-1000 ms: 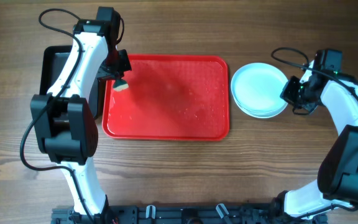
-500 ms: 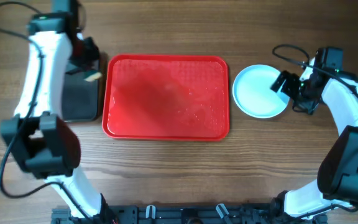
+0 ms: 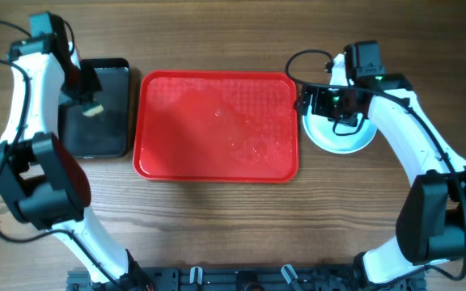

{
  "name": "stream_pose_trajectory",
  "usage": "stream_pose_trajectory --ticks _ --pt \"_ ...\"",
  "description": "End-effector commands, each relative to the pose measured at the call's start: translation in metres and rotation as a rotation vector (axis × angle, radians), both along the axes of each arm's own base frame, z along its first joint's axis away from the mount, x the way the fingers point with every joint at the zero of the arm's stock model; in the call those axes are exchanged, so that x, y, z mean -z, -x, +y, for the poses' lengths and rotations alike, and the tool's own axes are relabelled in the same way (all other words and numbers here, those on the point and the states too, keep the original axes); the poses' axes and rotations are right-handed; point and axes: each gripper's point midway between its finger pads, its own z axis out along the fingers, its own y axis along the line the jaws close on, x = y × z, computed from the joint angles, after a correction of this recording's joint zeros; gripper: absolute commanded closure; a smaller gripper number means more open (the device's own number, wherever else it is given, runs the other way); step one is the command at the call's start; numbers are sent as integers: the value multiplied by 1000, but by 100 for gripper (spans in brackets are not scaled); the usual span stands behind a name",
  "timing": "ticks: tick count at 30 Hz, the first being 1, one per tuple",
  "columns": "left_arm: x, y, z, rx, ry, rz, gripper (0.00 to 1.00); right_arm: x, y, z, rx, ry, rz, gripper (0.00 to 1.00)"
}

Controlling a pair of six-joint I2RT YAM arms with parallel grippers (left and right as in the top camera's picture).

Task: Clean dirty plates on tray and stack at the side
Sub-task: 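Lower the sponge into the black tray and open the left gripper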

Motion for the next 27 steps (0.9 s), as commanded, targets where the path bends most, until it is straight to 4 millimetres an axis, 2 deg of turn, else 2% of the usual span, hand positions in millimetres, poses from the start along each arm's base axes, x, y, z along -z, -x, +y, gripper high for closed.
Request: stream_pose_trajectory --ticks 1,4,5,6,7,8,10,14,16,18,20,22,25,27 --pt "32 8 2 40 -6 50 89 -11 -4 -3 0 38 -38 0" --pt "42 9 3 37 -7 45 60 -10 -1 -3 -1 39 -23 0" --pt "42 9 3 36 -7 45 40 -10 0 -3 0 40 -18 0" --pt "42 9 4 35 -7 45 36 -9 1 -3 -1 41 -16 1" --pt "41 9 3 35 -7 45 8 -10 0 -3 0 40 -18 0" --pt "37 11 3 35 -7 45 0 -16 -2 -3 -1 40 -27 0" --pt "26 13 3 35 -7 44 0 -29 -6 -3 -6 40 -47 0" --pt "-28 11 1 31 -20 -14 0 -68 -16 -3 -22 50 -129 0" --pt "-73 8 -10 43 6 -99 0 -95 -19 -9 -8 79 -180 0" --pt "-111 6 -27 73 57 -191 0 -115 -18 -16 10 113 -216 0" --pt "-147 8 -43 110 98 -291 0 -140 -13 -21 23 128 -263 0" --pt "-174 15 -53 134 105 -363 0 -167 -4 -23 30 128 -319 0" --pt "-204 27 -59 148 86 -439 0 -214 15 -25 37 114 -435 0" --pt "-215 32 -60 151 79 -466 0 -246 32 -27 46 101 -526 0"
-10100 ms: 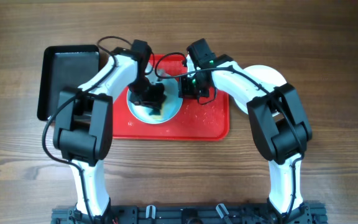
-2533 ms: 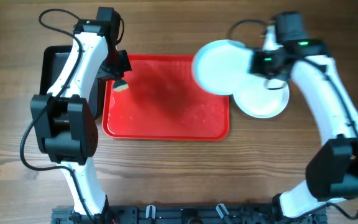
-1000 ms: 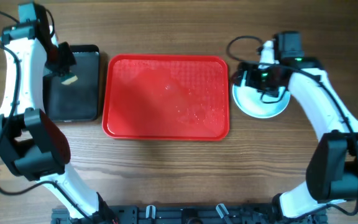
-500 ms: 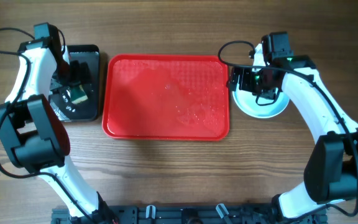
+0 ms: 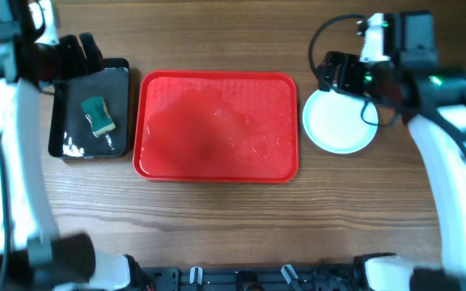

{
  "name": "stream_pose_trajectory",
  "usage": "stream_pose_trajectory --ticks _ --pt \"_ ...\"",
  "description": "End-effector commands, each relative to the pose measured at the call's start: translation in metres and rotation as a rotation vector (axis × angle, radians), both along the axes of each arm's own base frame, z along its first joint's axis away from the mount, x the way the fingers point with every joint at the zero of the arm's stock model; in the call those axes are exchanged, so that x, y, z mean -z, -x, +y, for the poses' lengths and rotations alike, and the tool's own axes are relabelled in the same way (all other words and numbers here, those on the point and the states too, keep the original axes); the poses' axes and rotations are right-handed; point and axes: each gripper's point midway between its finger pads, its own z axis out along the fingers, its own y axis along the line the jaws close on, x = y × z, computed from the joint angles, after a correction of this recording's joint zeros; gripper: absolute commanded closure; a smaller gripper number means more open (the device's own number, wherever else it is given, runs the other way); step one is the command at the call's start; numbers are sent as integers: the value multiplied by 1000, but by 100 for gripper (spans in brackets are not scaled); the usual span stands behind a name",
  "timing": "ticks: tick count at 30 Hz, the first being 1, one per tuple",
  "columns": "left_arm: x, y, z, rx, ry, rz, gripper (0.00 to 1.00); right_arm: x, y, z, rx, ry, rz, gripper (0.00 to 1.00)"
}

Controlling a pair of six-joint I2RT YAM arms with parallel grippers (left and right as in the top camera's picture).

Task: Clean dirty plates on tray and stack at the side

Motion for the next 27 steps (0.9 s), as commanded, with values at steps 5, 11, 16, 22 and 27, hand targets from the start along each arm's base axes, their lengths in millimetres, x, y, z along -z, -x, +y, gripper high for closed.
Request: stream_pose_trajectory --ticks 5,11,16,22,27 --pt "-26 12 -12 26 29 -70 0 -121 66 -11 9 -10 -366 0" --pt "-25 12 -12 26 29 -68 0 -155 104 -16 11 -25 -492 0" --pt "-25 12 -12 26 29 -68 0 -161 116 -23 36 -1 -519 0" --pt "-25 12 -12 26 29 -68 0 -152 105 -31 70 32 -538 0" --pt "-25 12 -12 26 29 -68 0 -132 89 -35 79 51 -681 0"
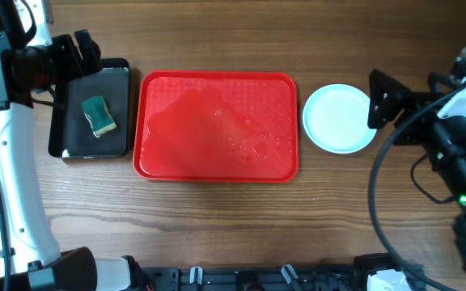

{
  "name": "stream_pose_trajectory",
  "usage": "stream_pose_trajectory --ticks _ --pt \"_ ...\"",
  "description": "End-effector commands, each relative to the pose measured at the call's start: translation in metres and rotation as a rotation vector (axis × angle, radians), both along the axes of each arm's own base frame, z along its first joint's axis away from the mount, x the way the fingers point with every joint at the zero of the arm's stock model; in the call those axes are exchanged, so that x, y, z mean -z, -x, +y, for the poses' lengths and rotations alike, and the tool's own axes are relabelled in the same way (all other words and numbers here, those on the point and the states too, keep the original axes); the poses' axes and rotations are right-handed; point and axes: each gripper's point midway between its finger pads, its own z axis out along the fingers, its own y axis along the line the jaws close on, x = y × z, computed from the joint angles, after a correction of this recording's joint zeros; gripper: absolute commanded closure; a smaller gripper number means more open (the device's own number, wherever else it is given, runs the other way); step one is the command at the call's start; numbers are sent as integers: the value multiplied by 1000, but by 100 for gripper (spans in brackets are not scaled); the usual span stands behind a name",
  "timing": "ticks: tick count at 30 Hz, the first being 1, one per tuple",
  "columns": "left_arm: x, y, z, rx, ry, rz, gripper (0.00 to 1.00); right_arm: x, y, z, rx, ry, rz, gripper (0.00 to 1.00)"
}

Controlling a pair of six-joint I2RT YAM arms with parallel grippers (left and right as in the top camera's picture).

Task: Clean dirty plates on tray and stack at the side

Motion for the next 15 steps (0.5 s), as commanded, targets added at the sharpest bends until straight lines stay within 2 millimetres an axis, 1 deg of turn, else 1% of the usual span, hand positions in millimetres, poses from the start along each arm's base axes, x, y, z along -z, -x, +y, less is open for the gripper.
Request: stream_pose_trajectory --ticks 1,4,5,6,7,10,12,15 --pt "2 -1 -3 7 20 5 0 31 -6 -6 23 33 -97 1" --pt "3 0 -3 7 20 5 0 61 -4 1 -25 13 -177 0" --pt "2 0 -3 7 19 5 0 76 -2 3 -43 7 -193 0" --pt "2 -1 -3 7 20 5 0 97 1 4 -57 3 -206 0" --pt "2 -1 -3 7 20 5 0 114 3 4 -62 2 -213 0" --pt "2 -1 -3 7 20 5 0 159 12 3 -59 3 -224 0" --pt "2 -1 -3 7 20 5 0 182 18 1 -49 8 -229 0" --pt "2 -1 -3 7 20 5 1 207 24 -3 -26 12 -238 0"
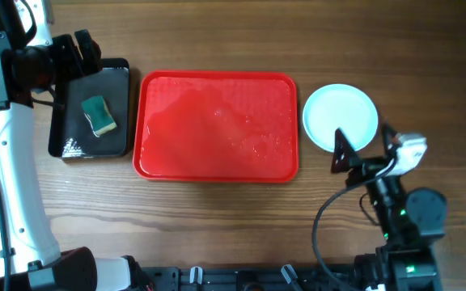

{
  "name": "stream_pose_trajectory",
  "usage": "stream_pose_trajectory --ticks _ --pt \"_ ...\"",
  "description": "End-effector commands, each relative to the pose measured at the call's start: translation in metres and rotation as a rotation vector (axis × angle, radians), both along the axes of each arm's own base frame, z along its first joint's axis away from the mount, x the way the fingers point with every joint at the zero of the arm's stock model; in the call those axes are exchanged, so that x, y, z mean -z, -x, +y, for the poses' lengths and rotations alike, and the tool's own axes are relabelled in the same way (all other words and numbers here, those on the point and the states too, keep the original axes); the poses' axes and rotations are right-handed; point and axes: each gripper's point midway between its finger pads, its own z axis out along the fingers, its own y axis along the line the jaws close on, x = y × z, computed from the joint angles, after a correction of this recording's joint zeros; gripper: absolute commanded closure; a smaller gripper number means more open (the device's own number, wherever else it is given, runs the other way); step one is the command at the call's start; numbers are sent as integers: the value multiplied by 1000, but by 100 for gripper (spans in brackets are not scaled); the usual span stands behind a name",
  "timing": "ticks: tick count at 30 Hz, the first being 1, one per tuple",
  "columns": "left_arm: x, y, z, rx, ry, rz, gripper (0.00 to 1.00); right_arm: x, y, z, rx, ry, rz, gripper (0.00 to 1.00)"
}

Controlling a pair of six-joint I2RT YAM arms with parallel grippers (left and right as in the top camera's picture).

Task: Clean dirty plates on tray and stack at the side

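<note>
The red tray point(217, 125) lies in the middle of the table with no plates on it, only a wet sheen. To its right the white plate point(340, 113) rests on the wood. My right gripper point(342, 152) hangs just in front of the plate's near rim with nothing in it; its jaws show only as one dark wedge. My left gripper point(83, 48) stands open over the back left corner of the black tray point(65, 137), apart from the green sponge point(97, 115) lying inside it.
The right arm's body and cable point(399, 210) fill the front right of the table. The left arm point(10, 153) runs down the left edge. Bare wood lies in front of the red tray.
My right arm has moved from the right of the white plate to the front right of the table, its gripper now just in front of the plate. The left arm, sponge and plate have not moved.
At first my left gripper was low in the black tray at the sponge, and my right gripper was over the white plate. Then the sponge lay free in the tray with the left gripper at its corner. The right gripper was behind the plate, then right of it, now in front.
</note>
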Motion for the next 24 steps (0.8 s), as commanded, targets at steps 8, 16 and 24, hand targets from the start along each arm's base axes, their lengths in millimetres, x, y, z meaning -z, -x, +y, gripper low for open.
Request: stream_pose_trajectory --ticks 8,16,24 --pt "2 -1 -2 5 16 3 0 53 14 -3 7 -15 -87 0" --pt "2 -1 -2 4 16 3 0 54 18 -3 7 14 -100 0" --pt "2 -1 -2 5 16 3 0 56 17 -3 7 14 -91 0"
